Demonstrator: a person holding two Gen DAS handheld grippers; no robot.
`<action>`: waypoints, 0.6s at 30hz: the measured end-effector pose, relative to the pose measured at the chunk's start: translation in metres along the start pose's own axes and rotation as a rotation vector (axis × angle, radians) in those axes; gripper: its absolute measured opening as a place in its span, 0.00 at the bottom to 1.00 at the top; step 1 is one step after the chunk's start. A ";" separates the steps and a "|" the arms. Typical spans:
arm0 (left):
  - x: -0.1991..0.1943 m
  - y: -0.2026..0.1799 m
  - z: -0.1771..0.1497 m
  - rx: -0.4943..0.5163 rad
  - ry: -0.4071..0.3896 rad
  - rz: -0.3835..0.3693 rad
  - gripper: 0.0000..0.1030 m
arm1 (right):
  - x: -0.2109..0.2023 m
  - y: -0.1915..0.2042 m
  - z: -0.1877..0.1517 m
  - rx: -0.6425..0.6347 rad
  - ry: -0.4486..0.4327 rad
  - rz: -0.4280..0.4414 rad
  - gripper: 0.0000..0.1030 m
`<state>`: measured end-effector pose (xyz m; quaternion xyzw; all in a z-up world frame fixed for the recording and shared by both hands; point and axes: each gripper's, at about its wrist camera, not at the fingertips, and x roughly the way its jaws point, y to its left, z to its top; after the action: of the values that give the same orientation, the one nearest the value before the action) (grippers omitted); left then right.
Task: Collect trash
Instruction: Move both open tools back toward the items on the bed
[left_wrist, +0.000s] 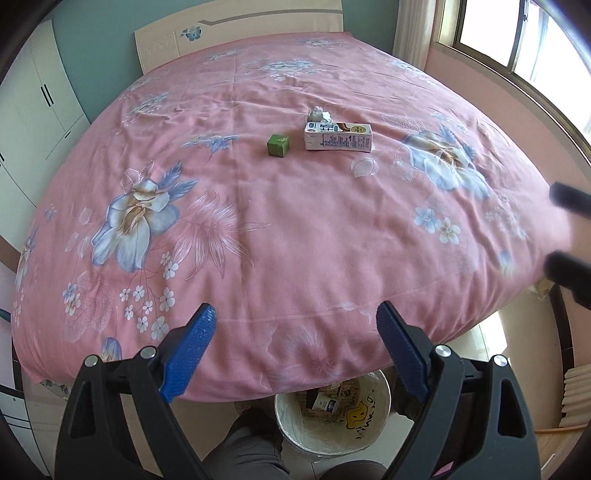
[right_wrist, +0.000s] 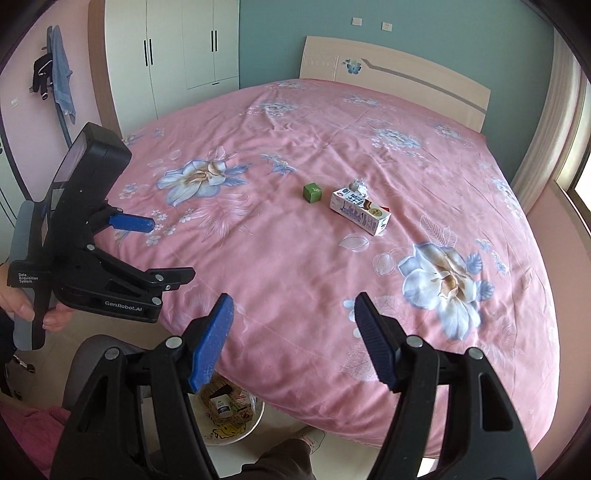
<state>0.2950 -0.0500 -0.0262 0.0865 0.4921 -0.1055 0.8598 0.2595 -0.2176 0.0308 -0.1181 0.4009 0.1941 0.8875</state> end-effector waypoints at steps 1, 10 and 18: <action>-0.001 -0.001 0.003 0.005 -0.004 0.002 0.88 | -0.001 -0.001 0.004 -0.002 -0.004 -0.003 0.66; -0.001 0.002 0.037 0.014 -0.041 0.010 0.88 | 0.004 -0.014 0.035 -0.009 -0.033 -0.011 0.69; 0.022 0.011 0.068 0.004 -0.044 0.019 0.88 | 0.032 -0.037 0.062 0.035 -0.024 0.000 0.69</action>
<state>0.3653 -0.0584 -0.0111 0.0904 0.4720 -0.1001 0.8712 0.3363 -0.2205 0.0486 -0.1002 0.3934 0.1883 0.8943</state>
